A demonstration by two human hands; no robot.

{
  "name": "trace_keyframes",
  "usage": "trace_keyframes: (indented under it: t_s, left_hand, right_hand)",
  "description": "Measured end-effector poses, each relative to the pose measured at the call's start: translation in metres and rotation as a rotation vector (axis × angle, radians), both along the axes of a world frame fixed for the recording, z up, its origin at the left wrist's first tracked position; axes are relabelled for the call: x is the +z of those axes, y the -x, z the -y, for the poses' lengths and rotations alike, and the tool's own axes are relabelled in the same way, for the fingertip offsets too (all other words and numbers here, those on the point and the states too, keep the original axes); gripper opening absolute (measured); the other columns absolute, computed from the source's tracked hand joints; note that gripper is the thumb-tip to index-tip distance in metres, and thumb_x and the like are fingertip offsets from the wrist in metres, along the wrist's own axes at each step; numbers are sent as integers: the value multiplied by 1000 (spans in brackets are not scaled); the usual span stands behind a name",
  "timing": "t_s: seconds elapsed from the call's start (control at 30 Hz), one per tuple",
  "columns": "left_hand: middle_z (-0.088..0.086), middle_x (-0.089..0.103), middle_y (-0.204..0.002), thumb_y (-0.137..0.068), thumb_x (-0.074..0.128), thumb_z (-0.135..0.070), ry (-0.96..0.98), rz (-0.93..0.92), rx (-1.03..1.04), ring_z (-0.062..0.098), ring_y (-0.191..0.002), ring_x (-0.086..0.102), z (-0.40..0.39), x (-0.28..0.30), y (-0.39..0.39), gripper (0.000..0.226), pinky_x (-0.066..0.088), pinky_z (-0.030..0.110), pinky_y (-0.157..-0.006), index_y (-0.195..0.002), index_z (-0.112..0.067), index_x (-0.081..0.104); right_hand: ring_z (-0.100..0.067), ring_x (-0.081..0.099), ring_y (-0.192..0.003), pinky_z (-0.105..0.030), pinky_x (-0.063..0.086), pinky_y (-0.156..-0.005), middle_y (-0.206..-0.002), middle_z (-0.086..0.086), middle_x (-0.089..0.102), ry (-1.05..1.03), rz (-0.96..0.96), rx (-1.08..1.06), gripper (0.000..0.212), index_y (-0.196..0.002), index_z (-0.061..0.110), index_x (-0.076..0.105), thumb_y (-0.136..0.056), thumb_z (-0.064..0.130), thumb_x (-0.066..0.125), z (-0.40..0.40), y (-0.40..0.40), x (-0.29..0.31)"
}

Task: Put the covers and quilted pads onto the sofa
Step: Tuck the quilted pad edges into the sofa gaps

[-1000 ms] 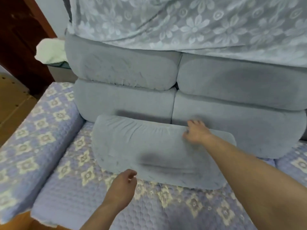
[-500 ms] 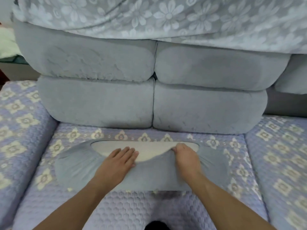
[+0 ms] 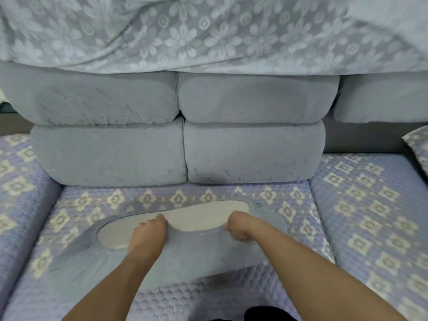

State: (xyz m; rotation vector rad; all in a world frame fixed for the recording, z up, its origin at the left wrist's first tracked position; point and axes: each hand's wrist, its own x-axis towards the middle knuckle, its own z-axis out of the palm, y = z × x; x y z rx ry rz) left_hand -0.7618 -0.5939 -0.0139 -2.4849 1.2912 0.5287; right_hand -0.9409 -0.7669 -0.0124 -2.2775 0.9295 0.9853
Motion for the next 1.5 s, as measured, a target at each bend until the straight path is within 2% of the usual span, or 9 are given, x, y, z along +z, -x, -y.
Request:
trace_keyframes:
  t_s: [0.17, 0.33, 0.43, 0.67, 0.83, 0.97, 1.13, 1.27, 1.5]
  left_hand:
    - [9, 65, -125, -105, 35, -17, 92, -66, -23, 27, -116, 63, 57, 27, 69, 29, 47, 34, -96, -129, -16, 51]
    - [13, 70, -111, -103, 28, -29, 440, -226, 25, 32, -104, 66, 149, 32, 182, 32, 46, 35, -86, -106, -19, 58]
    - [19, 72, -91, -94, 27, -26, 566, -243, -85, 38, -85, 71, 232, 33, 264, 43, 56, 41, -72, -102, -9, 66]
    - [16, 67, -122, -104, 36, -17, 454, -253, -224, 37, -115, 62, 429, 51, 423, 31, 46, 43, -96, -128, -12, 55]
    - [13, 65, -109, -102, 37, -16, 481, -279, -331, 39, -104, 62, 578, 62, 491, 17, 39, 40, -76, -107, -15, 53]
    - [17, 66, -112, -103, 38, -20, 543, -244, -337, 42, -106, 62, 686, 64, 517, 22, 46, 44, -83, -112, -13, 56]
    - [14, 66, -117, -99, 38, -13, 563, -196, -303, 40, -105, 63, 773, 9, 540, 33, 45, 43, -84, -127, -16, 56]
    - [15, 64, -126, -106, 35, -18, 472, -168, -23, 38, -115, 60, 802, -60, 540, 32, 45, 38, -89, -132, -14, 54]
    - [18, 56, -138, -106, 39, -27, 311, -279, 237, 37, -124, 55, 847, -101, 510, 37, 43, 41, -99, -132, -8, 56]
  right_hand:
    - [-34, 62, -105, -34, 45, -81, -123, -23, 63, 29, 124, -132, 32, -121, -3, 64, -102, 18, 50, 76, 72, 86]
    - [-16, 50, -64, -25, 31, -52, -63, -1, 49, 39, 331, -95, 42, -62, 17, 51, -100, 34, 57, 182, 198, 154]
    - [-9, 34, -52, -25, 25, -49, -59, 0, 38, 66, 386, -177, 44, -61, 16, 43, -99, 33, 57, 238, 285, 151]
    - [-7, 39, -52, -32, 29, -56, -58, -3, 46, 207, 598, -471, 44, -60, 12, 47, -100, 27, 58, 367, 467, 149]
    - [-5, 55, -97, -38, 44, -87, -94, 5, 63, 241, 632, -527, 37, -83, 1, 63, -105, 27, 49, 482, 554, 150]
    - [-27, 53, -85, -39, 36, -75, -85, -10, 57, 400, 656, -602, 43, -83, 1, 52, -108, 33, 38, 574, 589, 119]
    - [-32, 57, -100, -45, 43, -90, -104, -15, 62, 469, 610, -598, 47, -101, 2, 57, -108, 38, 27, 663, 601, 28]
    - [-30, 51, -127, -47, 28, -112, -131, -12, 59, 524, 481, -492, 42, -120, 13, 57, -108, 39, 26, 730, 586, -34]
    - [-29, 49, -125, -43, 30, -108, -123, -10, 61, 682, 444, -411, 32, -101, 21, 52, -99, 51, 44, 780, 537, -103]
